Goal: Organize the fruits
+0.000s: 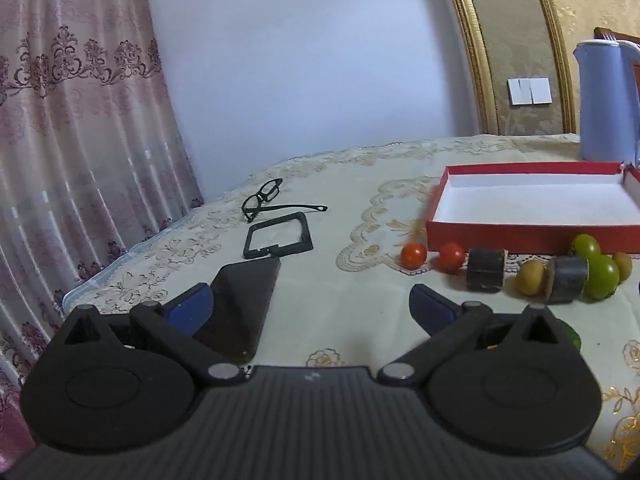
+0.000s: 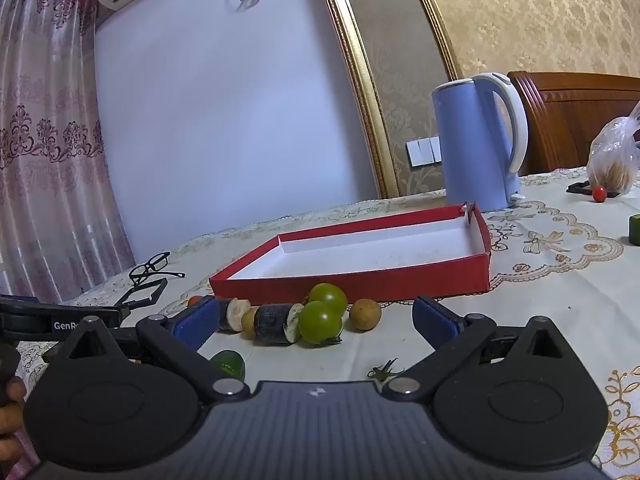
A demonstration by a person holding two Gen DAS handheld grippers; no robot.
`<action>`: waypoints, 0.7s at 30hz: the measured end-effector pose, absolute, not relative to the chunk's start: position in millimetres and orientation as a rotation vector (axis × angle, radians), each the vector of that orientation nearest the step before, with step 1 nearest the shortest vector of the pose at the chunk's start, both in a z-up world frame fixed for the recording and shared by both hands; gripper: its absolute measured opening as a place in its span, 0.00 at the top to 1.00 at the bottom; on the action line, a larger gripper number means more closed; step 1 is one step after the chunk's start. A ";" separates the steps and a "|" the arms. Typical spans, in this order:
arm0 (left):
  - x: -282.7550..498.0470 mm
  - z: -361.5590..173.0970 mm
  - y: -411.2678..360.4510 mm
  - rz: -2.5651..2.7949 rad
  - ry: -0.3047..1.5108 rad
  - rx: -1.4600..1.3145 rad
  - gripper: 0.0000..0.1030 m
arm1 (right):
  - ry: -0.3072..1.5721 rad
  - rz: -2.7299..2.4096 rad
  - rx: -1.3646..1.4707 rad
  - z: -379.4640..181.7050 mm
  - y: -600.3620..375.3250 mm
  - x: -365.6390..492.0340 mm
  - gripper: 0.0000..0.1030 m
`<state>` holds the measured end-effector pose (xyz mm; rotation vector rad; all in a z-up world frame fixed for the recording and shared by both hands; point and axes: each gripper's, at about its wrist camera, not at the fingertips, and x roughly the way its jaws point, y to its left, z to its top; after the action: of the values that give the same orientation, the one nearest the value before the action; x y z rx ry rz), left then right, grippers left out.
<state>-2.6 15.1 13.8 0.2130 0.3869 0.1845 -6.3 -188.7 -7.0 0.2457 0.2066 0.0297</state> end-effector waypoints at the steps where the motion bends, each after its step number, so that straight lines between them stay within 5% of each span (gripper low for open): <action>1: -2.4 13.7 15.5 0.185 0.389 0.213 0.00 | 0.206 0.030 0.245 -7.2 -188.4 -6.3 0.00; 21: 4.9 9.9 21.6 0.191 0.448 0.195 0.00 | 0.206 0.033 0.250 -10.5 -189.3 -5.7 0.00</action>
<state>4.9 21.6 9.9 0.1954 0.4479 0.1907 -5.7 -189.3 -10.5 0.2503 0.2063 0.0326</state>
